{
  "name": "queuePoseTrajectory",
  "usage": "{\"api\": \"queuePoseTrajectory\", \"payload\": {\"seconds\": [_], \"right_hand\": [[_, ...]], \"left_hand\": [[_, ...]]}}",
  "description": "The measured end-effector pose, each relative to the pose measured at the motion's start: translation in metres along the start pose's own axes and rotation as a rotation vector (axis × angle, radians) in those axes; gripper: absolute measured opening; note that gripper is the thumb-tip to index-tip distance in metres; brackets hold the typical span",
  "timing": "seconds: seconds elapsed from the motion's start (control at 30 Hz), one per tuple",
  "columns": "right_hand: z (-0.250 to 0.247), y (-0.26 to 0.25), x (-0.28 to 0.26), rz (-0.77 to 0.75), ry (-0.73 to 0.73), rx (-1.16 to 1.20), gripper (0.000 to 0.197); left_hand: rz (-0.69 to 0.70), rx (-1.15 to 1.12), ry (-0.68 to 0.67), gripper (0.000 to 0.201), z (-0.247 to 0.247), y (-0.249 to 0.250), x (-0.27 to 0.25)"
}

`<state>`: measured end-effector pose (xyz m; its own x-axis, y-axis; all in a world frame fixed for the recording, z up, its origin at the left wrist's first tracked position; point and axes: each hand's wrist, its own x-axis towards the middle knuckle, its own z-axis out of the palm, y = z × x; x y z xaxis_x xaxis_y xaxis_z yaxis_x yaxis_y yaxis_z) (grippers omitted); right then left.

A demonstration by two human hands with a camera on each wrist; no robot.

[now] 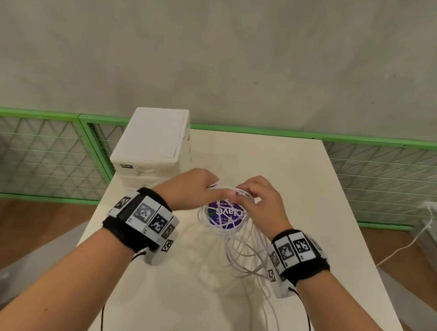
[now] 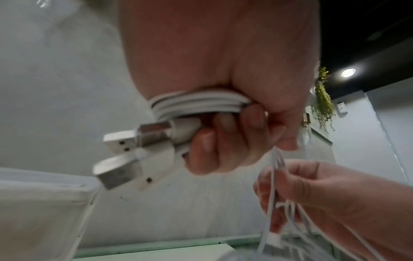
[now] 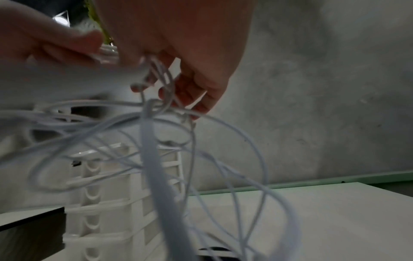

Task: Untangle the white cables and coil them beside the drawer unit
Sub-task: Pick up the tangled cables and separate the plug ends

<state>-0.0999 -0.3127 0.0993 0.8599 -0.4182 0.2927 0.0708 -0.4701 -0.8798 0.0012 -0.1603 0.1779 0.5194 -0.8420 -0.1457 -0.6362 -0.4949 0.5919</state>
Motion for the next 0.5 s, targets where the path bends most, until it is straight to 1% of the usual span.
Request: {"api": "queuePoseTrajectory", "payload": {"seconds": [0.07, 0.13, 0.2, 0.27, 0.33, 0.43, 0.5], "right_hand": [[-0.002, 0.006, -0.005, 0.05, 0.014, 0.004, 0.011], [-0.001, 0.01, -0.01, 0.129, -0.006, 0.057, 0.012], [-0.001, 0.011, -0.013, 0.201, -0.046, 0.085, 0.007], [-0.005, 0.011, -0.01, 0.233, -0.063, 0.052, 0.002], [-0.013, 0.011, -0.004, 0.217, -0.011, 0.014, 0.006], [-0.025, 0.004, 0.005, 0.129, 0.139, -0.054, 0.01], [-0.03, -0.01, 0.012, 0.122, 0.207, 0.023, 0.011]], "left_hand": [[-0.022, -0.084, 0.13, 0.053, -0.006, -0.001, 0.001], [-0.035, -0.137, 0.209, 0.051, -0.012, -0.004, 0.0], [-0.048, -0.175, 0.258, 0.052, -0.015, -0.008, 0.0], [-0.056, -0.186, 0.304, 0.054, -0.015, -0.01, -0.001], [-0.071, -0.198, 0.35, 0.056, -0.015, -0.01, -0.001], [-0.082, -0.172, 0.382, 0.056, -0.017, -0.009, -0.002], [-0.074, -0.174, 0.4, 0.054, -0.02, -0.007, -0.004]]}}
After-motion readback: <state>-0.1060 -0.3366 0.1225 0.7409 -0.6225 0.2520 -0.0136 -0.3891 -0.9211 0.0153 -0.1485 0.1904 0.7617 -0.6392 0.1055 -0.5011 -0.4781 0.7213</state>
